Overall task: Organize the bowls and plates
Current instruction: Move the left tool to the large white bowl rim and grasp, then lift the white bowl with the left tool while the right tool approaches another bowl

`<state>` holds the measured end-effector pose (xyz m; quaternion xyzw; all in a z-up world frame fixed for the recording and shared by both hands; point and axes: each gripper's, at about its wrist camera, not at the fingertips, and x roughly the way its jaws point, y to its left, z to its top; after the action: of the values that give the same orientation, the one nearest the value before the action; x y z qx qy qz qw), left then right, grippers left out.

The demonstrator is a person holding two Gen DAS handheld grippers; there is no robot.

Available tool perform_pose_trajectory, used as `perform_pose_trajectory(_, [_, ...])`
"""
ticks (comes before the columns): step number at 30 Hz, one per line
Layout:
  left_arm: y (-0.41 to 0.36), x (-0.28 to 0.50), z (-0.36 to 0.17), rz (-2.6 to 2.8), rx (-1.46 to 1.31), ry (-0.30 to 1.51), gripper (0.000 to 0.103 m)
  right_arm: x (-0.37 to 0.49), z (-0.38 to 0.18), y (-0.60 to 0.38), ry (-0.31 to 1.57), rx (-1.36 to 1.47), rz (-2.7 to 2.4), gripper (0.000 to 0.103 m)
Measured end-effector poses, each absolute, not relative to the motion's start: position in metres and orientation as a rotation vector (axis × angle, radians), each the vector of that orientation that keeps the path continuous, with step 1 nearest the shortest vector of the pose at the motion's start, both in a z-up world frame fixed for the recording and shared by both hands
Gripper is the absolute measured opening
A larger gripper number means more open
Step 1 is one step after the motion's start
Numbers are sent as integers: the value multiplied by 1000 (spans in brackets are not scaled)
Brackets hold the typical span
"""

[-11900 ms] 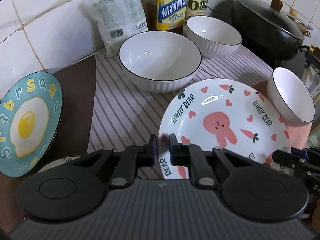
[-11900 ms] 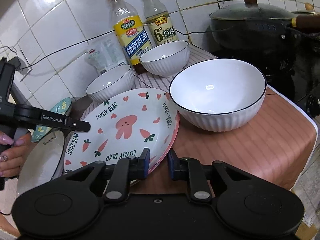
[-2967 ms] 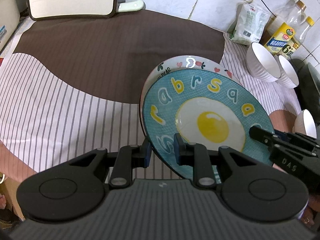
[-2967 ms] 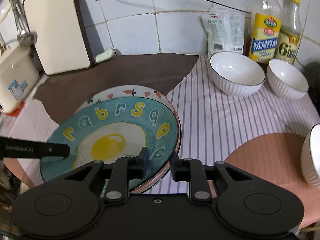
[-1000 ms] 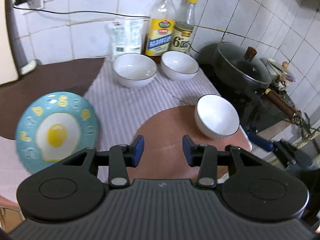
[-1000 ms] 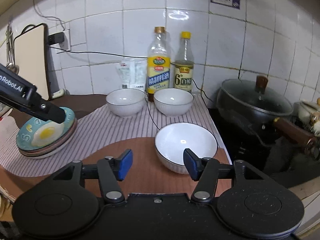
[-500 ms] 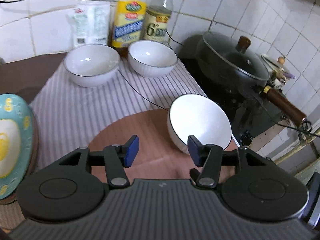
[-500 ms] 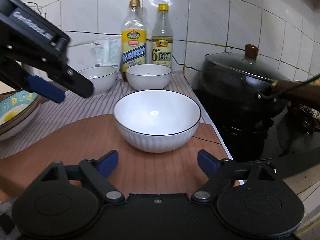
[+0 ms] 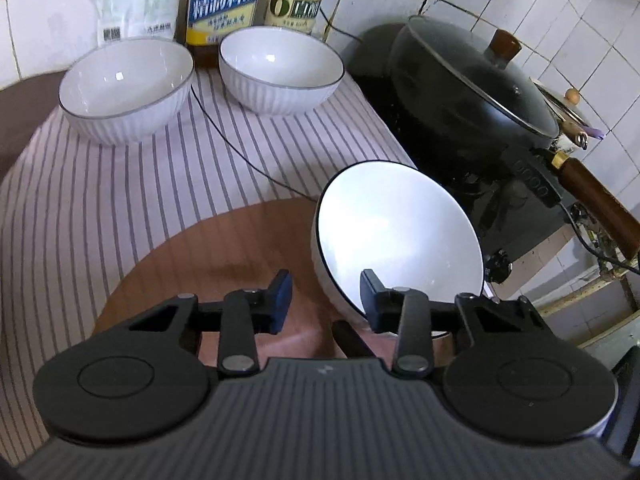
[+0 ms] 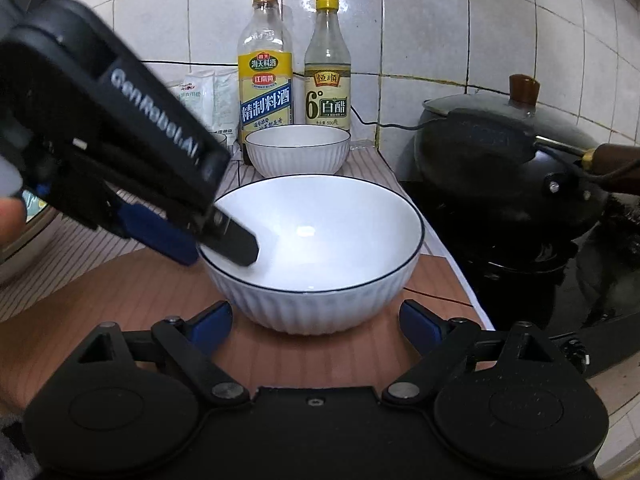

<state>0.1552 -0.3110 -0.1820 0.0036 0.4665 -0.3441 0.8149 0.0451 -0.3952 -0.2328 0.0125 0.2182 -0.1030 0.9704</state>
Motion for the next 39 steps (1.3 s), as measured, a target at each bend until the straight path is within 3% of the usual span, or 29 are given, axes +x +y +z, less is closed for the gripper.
perform_pose_trajectory(5, [-314, 154, -180, -755, 11, 1003, 22, 49, -231, -393, 425, 40, -204, 93])
perform_pose_trajectory(18, [-301, 144, -169, -722, 42, 1018, 21, 46, -220, -379, 450, 75, -179, 94])
perform_pose_trajectory(39, [-188, 163, -139, -558, -52, 1004, 21, 71, -185, -287, 431, -57, 34, 93])
